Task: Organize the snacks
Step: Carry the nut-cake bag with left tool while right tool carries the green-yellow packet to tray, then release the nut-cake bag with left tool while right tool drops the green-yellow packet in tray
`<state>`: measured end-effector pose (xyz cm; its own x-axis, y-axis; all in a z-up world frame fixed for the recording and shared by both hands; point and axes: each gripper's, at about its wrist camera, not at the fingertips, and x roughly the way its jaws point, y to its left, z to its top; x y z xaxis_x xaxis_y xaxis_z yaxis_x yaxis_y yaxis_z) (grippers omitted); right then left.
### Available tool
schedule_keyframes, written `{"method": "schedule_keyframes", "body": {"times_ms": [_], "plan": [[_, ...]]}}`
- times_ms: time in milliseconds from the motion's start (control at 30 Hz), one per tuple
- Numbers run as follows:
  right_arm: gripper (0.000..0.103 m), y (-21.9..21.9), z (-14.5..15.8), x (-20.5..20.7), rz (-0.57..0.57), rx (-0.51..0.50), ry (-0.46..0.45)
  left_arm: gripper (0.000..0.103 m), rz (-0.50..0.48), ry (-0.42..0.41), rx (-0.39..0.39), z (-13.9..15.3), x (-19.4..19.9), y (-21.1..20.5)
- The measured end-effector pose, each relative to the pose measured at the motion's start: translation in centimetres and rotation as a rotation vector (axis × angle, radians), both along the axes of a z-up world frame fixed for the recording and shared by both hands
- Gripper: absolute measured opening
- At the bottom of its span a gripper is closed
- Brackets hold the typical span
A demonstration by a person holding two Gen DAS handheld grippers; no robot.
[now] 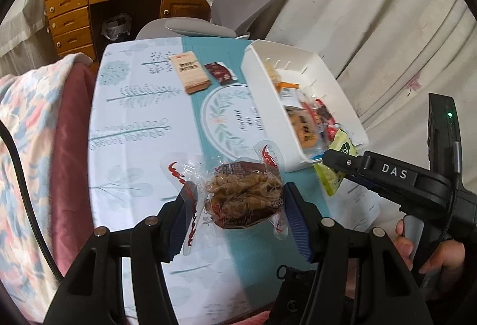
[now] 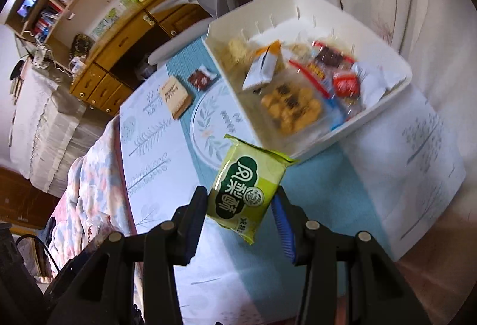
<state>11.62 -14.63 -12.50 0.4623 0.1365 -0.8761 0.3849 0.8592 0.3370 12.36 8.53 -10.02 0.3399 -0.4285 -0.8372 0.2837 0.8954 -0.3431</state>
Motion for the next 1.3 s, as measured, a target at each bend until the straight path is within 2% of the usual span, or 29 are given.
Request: {"method": "schedule_keyframes", "body": {"times_ms": [333,500,767,1033,1167,1200,1300], "plan": [[0.045,-6.6,1.5,1.1,0.141,-0.031,-0.042,0.058,0.033,-0.019,-0.013,0.3,0.7,-9.5],[0.045,-10.0,1.3,2.0,0.183,-0.035,-0.043,0.058,0.05,-0.046,-0.018,0.3,1.9,-13.4],[0.045,-14.3,0.3,3.1,0.188,-0.028,-0.027,0.059,0.043,-0.08,-0.028,0.7,4.7,-18.6],[0.045,-16.6,-0.2,4.2,0.179,-0.021,-0.014,0.06,0.026,-0.087,-0.033,0.8,6.8,-21.6],[0.046,-17.1,-0.5,5.1,0.173,0.006,-0.011,0.074,0.033,-0.066,-0.006,0.4,7.3,-21.9],[0.049,-17.2,-0.7,5.2,0.172,0.011,-0.006,0.076,0.04,-0.066,-0.001,0.4,7.4,-21.7],[0.067,-17.2,-1.1,5.7,0.159,0.024,0.009,0.081,0.068,-0.053,0.015,0.4,7.8,-20.7]]}}
